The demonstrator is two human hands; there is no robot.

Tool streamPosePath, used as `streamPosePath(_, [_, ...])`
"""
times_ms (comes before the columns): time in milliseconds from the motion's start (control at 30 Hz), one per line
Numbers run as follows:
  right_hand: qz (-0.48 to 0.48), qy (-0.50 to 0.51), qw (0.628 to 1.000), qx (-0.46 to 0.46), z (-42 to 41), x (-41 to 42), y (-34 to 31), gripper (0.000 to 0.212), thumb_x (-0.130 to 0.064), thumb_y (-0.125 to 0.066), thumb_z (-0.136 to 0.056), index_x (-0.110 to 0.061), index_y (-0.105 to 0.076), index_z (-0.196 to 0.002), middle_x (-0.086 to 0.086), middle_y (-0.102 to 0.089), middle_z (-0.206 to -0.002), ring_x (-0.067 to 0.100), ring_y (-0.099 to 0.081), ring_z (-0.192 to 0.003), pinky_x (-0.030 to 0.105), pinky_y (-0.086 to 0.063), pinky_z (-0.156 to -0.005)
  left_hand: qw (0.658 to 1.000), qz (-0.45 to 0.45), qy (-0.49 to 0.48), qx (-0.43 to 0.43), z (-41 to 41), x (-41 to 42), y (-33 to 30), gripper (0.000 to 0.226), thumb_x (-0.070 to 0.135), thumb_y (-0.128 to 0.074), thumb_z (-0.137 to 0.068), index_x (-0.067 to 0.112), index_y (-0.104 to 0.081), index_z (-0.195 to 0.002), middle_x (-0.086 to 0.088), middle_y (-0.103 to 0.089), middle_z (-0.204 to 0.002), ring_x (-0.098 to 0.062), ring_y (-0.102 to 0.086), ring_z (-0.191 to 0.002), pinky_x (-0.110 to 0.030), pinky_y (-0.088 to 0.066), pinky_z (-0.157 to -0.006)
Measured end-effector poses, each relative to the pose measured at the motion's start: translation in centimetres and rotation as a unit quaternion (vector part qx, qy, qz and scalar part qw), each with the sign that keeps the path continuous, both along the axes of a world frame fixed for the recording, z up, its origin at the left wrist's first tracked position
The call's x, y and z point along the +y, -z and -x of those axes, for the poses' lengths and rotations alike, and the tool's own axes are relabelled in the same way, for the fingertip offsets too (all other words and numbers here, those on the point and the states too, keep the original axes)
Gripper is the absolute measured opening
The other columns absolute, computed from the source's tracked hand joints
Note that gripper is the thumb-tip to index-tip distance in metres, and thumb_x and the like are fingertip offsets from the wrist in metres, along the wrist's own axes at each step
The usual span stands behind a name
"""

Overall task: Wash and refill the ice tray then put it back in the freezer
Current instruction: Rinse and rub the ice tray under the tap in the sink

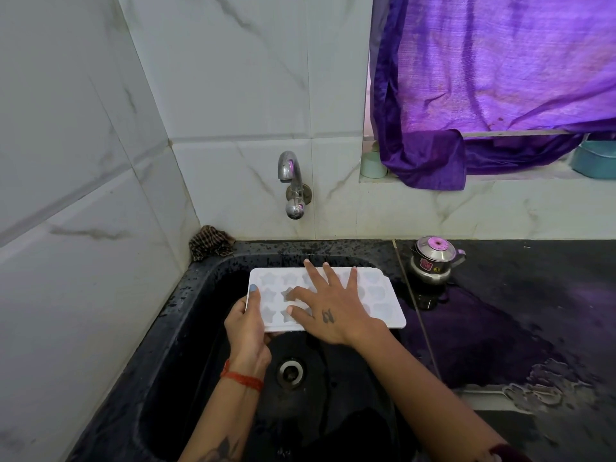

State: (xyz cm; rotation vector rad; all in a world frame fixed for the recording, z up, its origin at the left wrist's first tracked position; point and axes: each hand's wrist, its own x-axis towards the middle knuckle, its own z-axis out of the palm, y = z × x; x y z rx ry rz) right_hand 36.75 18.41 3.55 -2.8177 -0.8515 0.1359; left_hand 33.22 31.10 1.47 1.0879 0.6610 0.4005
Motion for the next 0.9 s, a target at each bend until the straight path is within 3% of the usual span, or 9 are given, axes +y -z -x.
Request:
streamPosePath(133, [-0.028,-0.006,0.998,0.047,-0.21,-0.13,-0.06,0.039,-0.054,-0.031,-0.097,-0.047,-0.043,-0.133,-0.002,0.011,-0.16,0.032,0.014,-0.146,0.065,0.013,-0.11,1.0,-0.006,-0.002,0.002,0.12,0.0,0.01,0.02,0.029,-0.056,-0.094,0.014,-0.06,-0.081,-0.007,-0.065,-0.081,-0.02,-0.062,-0.068,-0.033,-0.052,-0.061])
streamPosePath(233, [-0.029,-0.006,0.998,0.062,-0.36,-0.28,-0.32,0.037,-0.054,-0.034,-0.096,-0.045,-0.047,-0.129,-0.002,0.011,-0.16,0.032,0.012,-0.146,0.064,0.012,-0.111,1.0,-0.006,-0.005,0.009,0.16,-0.1,0.16,0.021,0.029,-0.057,-0.094,0.014,-0.06,-0.079,-0.005,-0.065,-0.077,-0.018,-0.061,-0.063,-0.027,-0.052,-0.05])
streamPosePath(400, [-0.011,0.006,0.999,0.032,-0.1,-0.25,-0.2,0.034,-0.055,-0.034,-0.095,-0.039,-0.049,-0.122,0.0,0.007,-0.161,0.033,0.006,-0.147,0.066,0.01,-0.11,1.0,-0.006,-0.006,0.014,0.27,-0.36,0.1,0.022,0.029,-0.056,-0.094,0.015,-0.059,-0.077,-0.005,-0.063,-0.073,-0.016,-0.061,-0.055,-0.021,-0.05,-0.039])
streamPosePath(700, [-0.032,-0.009,0.998,0.044,-0.2,-0.3,-0.19,0.038,-0.054,-0.032,-0.096,-0.046,-0.045,-0.131,-0.002,0.01,-0.16,0.031,0.013,-0.146,0.064,0.012,-0.111,1.0,-0.003,-0.007,0.008,0.36,-0.17,-0.38,0.021,0.029,-0.056,-0.094,0.015,-0.059,-0.08,-0.005,-0.065,-0.078,-0.018,-0.061,-0.064,-0.023,-0.052,-0.045])
streamPosePath(900, [-0.087,-0.014,0.995,0.048,-0.26,-0.46,-0.31,0.028,-0.049,-0.041,-0.095,-0.037,-0.049,-0.119,-0.001,0.008,-0.161,0.031,0.01,-0.147,0.06,0.009,-0.113,1.0,-0.002,-0.004,0.006,0.32,-0.34,-0.34,0.02,0.029,-0.056,-0.095,0.015,-0.061,-0.083,-0.005,-0.065,-0.078,-0.018,-0.061,-0.064,-0.022,-0.052,-0.041])
